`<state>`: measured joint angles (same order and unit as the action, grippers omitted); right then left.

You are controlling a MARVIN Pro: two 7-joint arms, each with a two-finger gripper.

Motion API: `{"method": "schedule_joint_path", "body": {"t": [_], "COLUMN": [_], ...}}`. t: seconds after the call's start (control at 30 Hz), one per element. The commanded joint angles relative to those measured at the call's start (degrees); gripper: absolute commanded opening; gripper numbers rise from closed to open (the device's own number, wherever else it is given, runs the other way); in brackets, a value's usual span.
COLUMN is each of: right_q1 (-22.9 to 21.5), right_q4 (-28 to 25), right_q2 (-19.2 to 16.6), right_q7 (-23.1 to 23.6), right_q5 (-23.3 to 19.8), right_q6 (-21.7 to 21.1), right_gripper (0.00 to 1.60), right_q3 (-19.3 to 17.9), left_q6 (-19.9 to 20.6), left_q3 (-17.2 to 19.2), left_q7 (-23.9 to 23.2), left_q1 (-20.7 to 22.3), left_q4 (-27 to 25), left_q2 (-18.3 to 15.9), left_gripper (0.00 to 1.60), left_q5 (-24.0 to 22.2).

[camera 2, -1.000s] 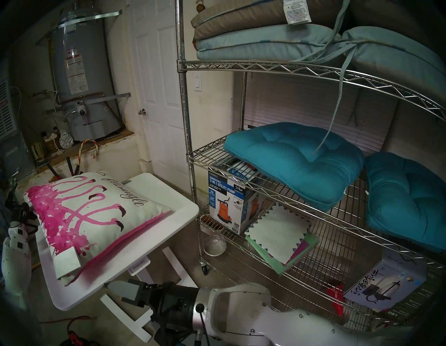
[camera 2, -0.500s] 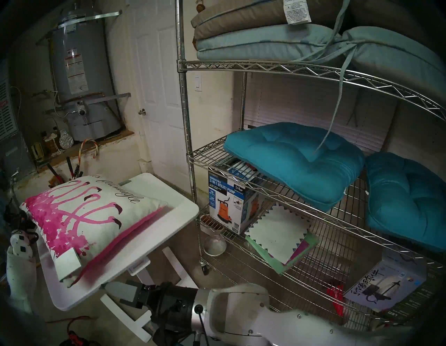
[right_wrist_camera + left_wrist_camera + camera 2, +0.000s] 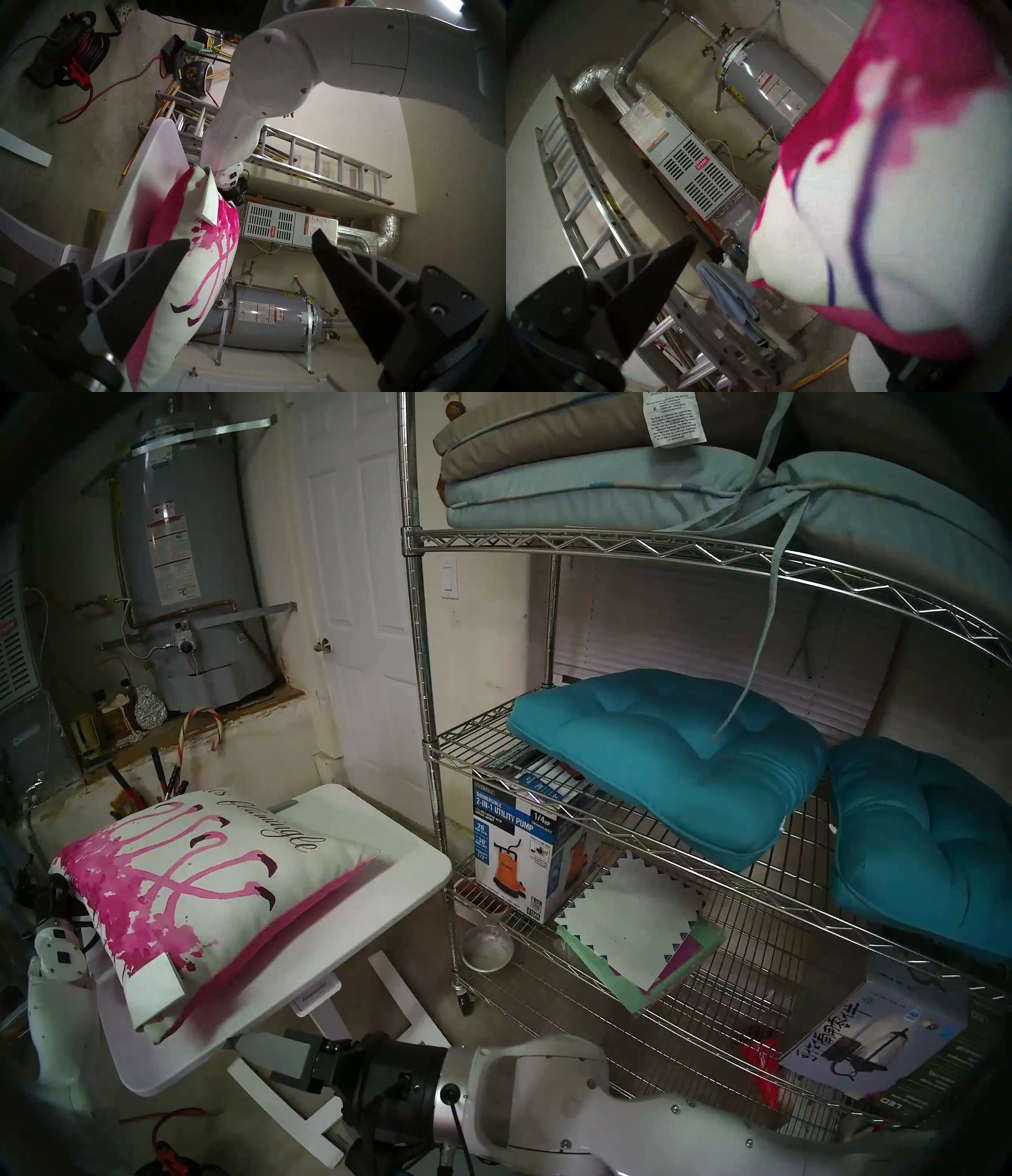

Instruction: Take cushion off the shelf

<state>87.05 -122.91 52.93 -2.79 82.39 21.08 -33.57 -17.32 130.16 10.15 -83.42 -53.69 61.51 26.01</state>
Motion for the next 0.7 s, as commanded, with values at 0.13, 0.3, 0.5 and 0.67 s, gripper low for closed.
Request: {"method": "schedule_joint_path", "body": {"t": [0.13,0.3,0.5,0.67], "right_q1": [-0.13,-0.15,-0.15,-0.21], "right_q4": [-0.92,-0.95,-0.97,-0.87], "right_q2": [0.61,0.52,0.49,0.42], "right_q7": [-1.37,-1.64,-1.88,-2.09], "right_q5": [-0.12,-0.10,-0.05,-0.02], "right_q6": [-0.46,-0.73,-1.02,-1.15], "right_gripper": [1.60,1.60,1.60,1.60], "right_q3": [-0.05,-0.02,0.06,0.13], "left_q6": [3.51,5.09,6.79,8.52], "left_q3": [1.19,1.78,2.14,2.56], "left_q7": [-2.56,-3.58,-5.05,-6.51], "left_q1": [-2.83,-4.42,-6.57,-8.07], "left_q4": [-6.49,-9.71,-13.74,-17.13], "left_q2": [5.17,7.42,10.41,12.70], "left_gripper": [1.60,1.60,1.60,1.60], "left_q5": [-2.54,-3.41,-4.43,-5.57]}}
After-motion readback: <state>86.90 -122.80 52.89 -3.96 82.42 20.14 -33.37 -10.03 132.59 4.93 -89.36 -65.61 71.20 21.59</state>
